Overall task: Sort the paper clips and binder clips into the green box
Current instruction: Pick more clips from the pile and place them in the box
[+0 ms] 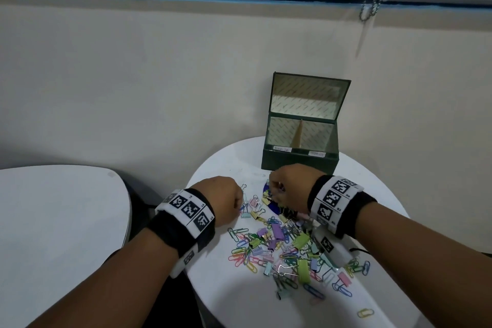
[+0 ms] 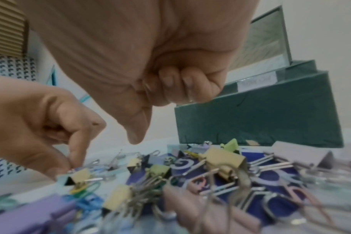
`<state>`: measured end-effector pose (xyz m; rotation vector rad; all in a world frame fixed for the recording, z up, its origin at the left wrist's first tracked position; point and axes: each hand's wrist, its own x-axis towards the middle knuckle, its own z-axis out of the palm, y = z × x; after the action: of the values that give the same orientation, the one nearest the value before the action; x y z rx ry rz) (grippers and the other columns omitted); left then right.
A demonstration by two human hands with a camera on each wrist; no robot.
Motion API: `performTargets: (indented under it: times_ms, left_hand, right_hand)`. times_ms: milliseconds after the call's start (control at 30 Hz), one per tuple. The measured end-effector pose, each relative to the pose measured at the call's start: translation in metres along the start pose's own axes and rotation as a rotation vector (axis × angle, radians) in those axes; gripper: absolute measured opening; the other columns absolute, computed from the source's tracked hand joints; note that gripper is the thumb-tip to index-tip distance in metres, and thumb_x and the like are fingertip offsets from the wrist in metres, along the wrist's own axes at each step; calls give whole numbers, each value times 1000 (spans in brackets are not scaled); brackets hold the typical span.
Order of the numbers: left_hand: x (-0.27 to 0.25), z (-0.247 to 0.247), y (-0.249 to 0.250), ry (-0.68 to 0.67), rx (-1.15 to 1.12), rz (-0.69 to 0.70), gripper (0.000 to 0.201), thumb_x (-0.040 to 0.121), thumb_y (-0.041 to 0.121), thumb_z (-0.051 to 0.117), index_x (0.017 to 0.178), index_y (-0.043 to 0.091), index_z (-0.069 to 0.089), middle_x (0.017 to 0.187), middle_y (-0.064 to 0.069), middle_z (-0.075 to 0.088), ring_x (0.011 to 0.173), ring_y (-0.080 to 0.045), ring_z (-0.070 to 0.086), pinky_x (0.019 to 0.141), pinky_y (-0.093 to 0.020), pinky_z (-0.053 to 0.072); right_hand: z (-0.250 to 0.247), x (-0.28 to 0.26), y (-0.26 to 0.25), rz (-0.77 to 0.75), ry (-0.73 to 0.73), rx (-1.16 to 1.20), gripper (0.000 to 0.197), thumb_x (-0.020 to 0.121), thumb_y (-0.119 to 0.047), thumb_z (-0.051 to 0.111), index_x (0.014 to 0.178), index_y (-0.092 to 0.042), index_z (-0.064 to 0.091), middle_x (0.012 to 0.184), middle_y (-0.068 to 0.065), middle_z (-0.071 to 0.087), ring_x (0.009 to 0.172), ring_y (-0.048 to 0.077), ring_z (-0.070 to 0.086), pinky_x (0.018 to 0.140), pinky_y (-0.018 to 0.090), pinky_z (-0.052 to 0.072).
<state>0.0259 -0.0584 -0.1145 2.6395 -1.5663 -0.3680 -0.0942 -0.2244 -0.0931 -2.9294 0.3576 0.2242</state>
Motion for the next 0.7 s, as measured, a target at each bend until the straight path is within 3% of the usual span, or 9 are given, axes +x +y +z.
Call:
performTargets:
  times_ms: [133, 233, 300, 400, 500, 600, 700]
  left_hand:
    - [0, 0, 5, 10, 53, 25, 7, 84, 29, 62, 82, 25, 67, 88, 6, 64, 78, -16, 59, 64, -24, 39]
    - [-2, -1, 4, 30, 32, 15, 7, 82, 31, 59, 79, 25, 62, 89, 5, 61, 80, -17, 59, 64, -25, 39]
    - [-2, -2, 2, 41, 8, 16, 8, 83, 30, 56, 80, 25, 61, 90, 6, 61, 81, -17, 59, 66, -26, 42]
    - [-2, -1, 0, 78, -7, 35, 10, 86, 31, 54, 85, 25, 63, 95, 6, 61, 86, -17, 59, 71, -27, 45]
    - [-2, -2, 0, 166, -17, 72, 10, 89, 35, 53, 89, 28, 61, 95, 10, 56, 86, -15, 57, 69, -25, 38]
    - [-2, -3, 1, 204, -21, 86, 8, 90, 38, 51, 87, 32, 56, 90, 12, 51, 81, -12, 53, 68, -25, 36]
    - [0, -3, 3, 205, -21, 87, 9, 91, 40, 50, 85, 35, 52, 88, 13, 49, 77, -10, 52, 66, -25, 35]
  right_hand:
    - [5, -5, -12, -77, -174, -21, 16, 86, -16, 61, 90, -21, 76, 87, -8, 72, 82, 15, 65, 78, 30, 56]
    - [10, -3, -13, -95, -195, -2, 17, 82, -11, 57, 77, -15, 73, 74, -5, 69, 71, 16, 63, 74, 35, 59]
    - [6, -3, -9, -75, -185, 39, 16, 83, -11, 57, 77, -13, 71, 73, -3, 67, 67, 14, 58, 74, 35, 58]
    - [-16, -6, 4, -15, -120, 137, 10, 87, -14, 60, 83, -9, 68, 77, 0, 65, 68, 10, 55, 71, 31, 54]
    - [-50, -4, 36, 105, 26, 176, 12, 91, -16, 58, 79, -19, 60, 77, -5, 59, 71, 10, 54, 67, 21, 49]
    - [-78, 6, 74, 263, 192, 88, 12, 88, -17, 55, 78, -21, 57, 80, -1, 61, 75, 17, 55, 62, 23, 44]
    - [-86, 15, 96, 357, 217, -10, 10, 88, -17, 54, 90, -17, 64, 92, 4, 67, 86, 23, 62, 75, 32, 53]
